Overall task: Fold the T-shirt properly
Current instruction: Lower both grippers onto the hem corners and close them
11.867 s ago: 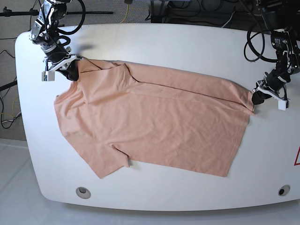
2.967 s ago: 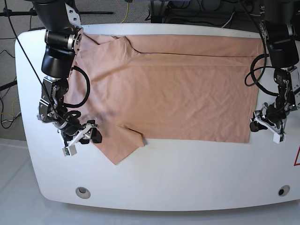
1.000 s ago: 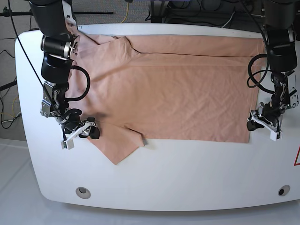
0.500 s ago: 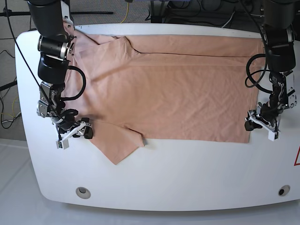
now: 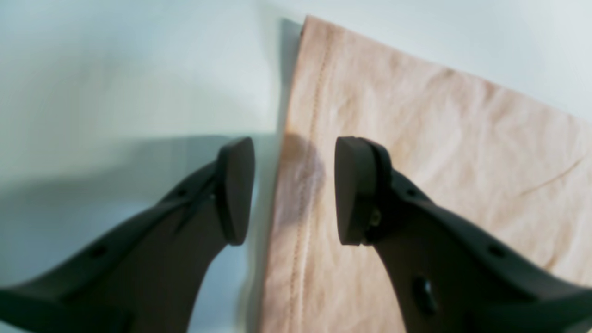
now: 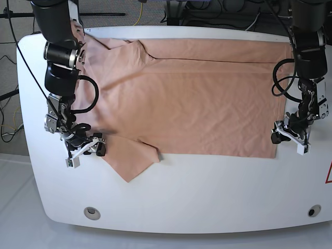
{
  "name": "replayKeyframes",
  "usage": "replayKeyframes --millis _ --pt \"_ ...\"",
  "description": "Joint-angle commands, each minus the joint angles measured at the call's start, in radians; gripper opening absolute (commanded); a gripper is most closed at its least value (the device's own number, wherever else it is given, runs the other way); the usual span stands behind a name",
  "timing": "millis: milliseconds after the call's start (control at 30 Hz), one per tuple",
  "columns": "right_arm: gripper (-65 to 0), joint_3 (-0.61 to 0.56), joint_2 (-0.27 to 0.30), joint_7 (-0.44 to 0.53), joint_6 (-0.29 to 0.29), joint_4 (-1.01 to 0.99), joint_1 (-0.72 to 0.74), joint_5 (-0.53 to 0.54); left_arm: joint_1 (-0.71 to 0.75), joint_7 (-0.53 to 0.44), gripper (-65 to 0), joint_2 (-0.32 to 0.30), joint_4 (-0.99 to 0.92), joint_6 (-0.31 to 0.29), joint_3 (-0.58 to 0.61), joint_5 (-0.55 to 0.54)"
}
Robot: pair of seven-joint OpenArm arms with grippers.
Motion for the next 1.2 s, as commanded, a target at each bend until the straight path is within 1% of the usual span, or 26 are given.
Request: replayKeyframes --millis 0,100,300,633,967,1100,1167 --pt "-30.7 -0.013 0.008 0.023 0.006 -0.008 0.028 -0.011 -0.023 -0.024 -38.2 -0.021 0.024 -0.004 -0.007 -0.013" --pt "-30.8 -0.056 0.01 0.021 0.007 -0.02 0.036 -0.013 -0.017 -0.028 -37.8 -0.022 0.022 -0.007 -0.004 -0.007" --pt "-30.9 -0.083 0.01 0.015 0.009 -0.025 0.032 -0.012 -0.016 -0.036 -37.7 -0.022 0.019 -0.002 -0.003 0.003" --pt "-32.2 -0.085 0.005 -0.021 0.017 0.007 0.023 -0.002 -0.019 -0.051 -37.5 -0.031 0.014 0.016 -0.001 0.011" --pt "-31.2 -0.091 0.005 -0.029 0.023 0.0 0.024 -0.003 -0.021 -0.037 -37.6 -0.025 0.014 -0.002 0.0 -0.006" --pt "-32.6 -0.097 0.005 -0.033 0.026 -0.001 0.025 -0.003 -0.022 -0.037 -37.6 -0.025 0.012 -0.002 0.001 -0.008" --pt "-34.3 -0.102 0.004 -0.034 0.027 -0.001 0.025 -0.003 -0.024 -0.039 -37.5 -0.026 0.012 -0.002 0.001 -0.008"
